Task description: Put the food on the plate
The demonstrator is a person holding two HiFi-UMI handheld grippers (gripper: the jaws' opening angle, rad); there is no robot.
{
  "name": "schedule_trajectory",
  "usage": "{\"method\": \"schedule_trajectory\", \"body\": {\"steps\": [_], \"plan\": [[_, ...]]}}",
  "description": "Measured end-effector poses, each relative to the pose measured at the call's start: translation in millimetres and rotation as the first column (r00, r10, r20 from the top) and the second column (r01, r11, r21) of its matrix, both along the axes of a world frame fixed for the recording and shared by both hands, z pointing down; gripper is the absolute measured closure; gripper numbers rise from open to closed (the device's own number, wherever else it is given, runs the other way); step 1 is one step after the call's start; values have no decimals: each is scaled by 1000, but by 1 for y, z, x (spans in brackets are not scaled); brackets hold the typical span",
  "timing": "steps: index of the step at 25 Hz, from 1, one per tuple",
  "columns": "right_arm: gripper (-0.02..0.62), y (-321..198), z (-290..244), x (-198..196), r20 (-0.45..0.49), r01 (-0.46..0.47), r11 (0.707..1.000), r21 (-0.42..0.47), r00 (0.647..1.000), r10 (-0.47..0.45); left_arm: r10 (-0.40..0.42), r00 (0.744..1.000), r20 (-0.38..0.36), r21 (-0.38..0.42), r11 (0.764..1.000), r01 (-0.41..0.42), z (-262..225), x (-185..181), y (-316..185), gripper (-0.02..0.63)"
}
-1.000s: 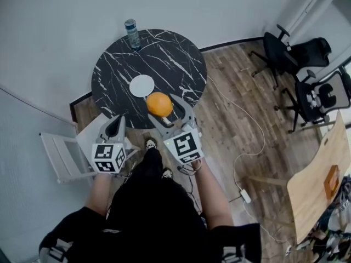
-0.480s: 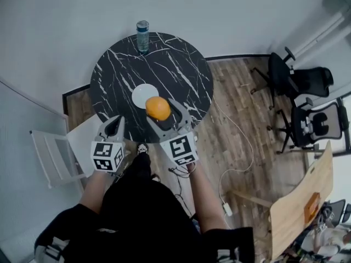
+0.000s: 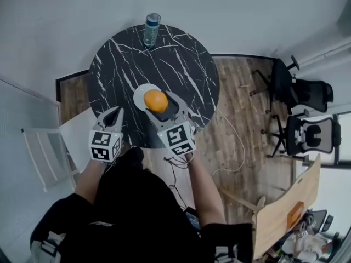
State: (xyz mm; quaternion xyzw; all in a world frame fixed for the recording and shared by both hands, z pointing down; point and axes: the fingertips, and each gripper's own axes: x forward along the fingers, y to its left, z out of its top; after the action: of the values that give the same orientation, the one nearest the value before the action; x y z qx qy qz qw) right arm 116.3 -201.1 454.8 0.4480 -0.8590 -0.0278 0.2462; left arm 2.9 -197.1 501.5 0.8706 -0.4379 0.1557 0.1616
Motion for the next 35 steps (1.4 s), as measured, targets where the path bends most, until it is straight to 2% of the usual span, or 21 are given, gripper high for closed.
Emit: {"method": "schedule_trajectory", "body": {"steps": [6, 13, 26, 29, 32, 35], "plan": [[270, -35, 24, -5, -32, 0, 997, -74, 999, -2, 30, 1000, 4, -44, 999, -29, 25, -1, -39, 606], [270, -59, 66, -10, -97, 0, 983, -185, 995, -19, 58, 998, 3, -121, 991, -57, 65, -1, -59, 606], [270, -81, 143, -13, -168, 12, 921, -389, 982, -84, 44, 999, 9, -234, 971, -40, 121, -1, -77, 606], [270, -87, 156, -12, -220, 29, 916, -399, 967, -126, 54, 998, 22, -244, 969, -47, 128, -1, -82, 606], [270, -93, 171, -8, -329, 52, 918, -393, 924, -193, 68, 997, 29, -269, 961, -57, 138, 1, -86, 606], [270, -95, 187, -5, -365, 67, 903, -425, 900, -239, 76, 996, 43, -283, 957, -61, 145, 3, -89, 606]]}}
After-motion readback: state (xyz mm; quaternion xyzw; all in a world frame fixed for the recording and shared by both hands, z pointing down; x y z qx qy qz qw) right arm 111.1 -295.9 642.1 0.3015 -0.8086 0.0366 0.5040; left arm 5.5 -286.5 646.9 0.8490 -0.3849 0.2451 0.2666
